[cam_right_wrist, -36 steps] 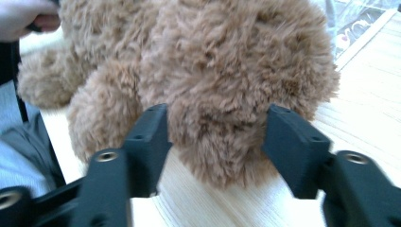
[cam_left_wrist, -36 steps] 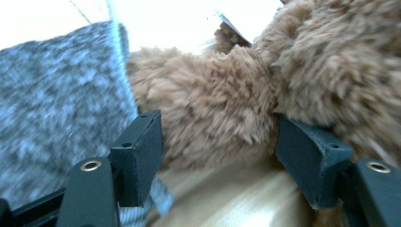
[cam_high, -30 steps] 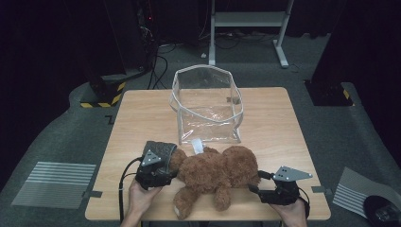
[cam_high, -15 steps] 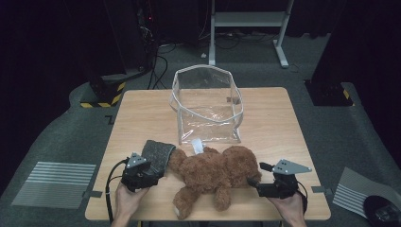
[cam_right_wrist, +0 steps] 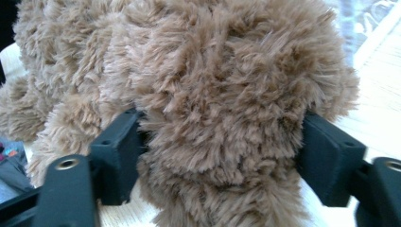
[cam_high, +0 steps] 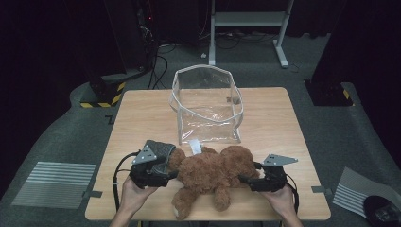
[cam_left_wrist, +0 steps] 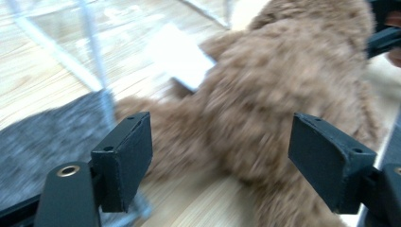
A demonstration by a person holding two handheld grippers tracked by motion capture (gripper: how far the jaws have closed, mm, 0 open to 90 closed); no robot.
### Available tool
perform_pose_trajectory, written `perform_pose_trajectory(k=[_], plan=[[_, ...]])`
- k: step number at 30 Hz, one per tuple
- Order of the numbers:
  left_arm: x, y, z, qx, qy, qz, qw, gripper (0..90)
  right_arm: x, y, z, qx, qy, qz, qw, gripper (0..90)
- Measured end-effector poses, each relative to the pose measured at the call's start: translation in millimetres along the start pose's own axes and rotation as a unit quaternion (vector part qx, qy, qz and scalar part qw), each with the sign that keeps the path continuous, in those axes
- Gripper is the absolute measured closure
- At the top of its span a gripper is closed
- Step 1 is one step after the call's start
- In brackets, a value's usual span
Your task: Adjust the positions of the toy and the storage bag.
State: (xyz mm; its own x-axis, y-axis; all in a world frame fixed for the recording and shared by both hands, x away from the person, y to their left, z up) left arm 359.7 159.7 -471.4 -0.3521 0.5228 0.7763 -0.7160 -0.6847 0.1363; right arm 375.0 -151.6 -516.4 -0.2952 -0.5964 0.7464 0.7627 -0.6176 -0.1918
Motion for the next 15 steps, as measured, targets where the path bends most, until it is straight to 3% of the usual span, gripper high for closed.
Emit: perform_pose_trajectory(k=[9, 12, 15], plan=[[-8.7, 19.0, 21.0, -0.055, -0.023, -0.009, 0.9982, 17.8, -10.4, -10.8, 10.5, 0.037, -0.015, 0.002, 0.9992, 36.8], [-10.3, 26.2, 31.6, -0.079, -0.032, -0.005, 0.9963, 16.7, -11.6, -12.4, 13.0, 0.043, -0.018, 0.006, 0.9989, 36.9], [-18.8, 31.4, 41.7, -0.098, -0.058, -0.003, 0.9935, 14.6, -13.6, -14.5, 14.7, 0.046, -0.017, 0.012, 0.9987, 36.7]])
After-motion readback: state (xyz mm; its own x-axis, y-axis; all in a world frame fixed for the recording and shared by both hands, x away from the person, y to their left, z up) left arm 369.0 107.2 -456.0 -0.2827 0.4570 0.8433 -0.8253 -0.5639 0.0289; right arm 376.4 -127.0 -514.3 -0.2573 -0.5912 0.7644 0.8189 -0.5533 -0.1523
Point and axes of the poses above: each handheld gripper's, and its own axes: x roughly backward along the jaws, z roughly out of its top, y roughly to its right, the point moved 7 cm from there along -x, roughly forward along the jaws, and after that the axes turned 15 degrees about -y, right-handed, at the moved point
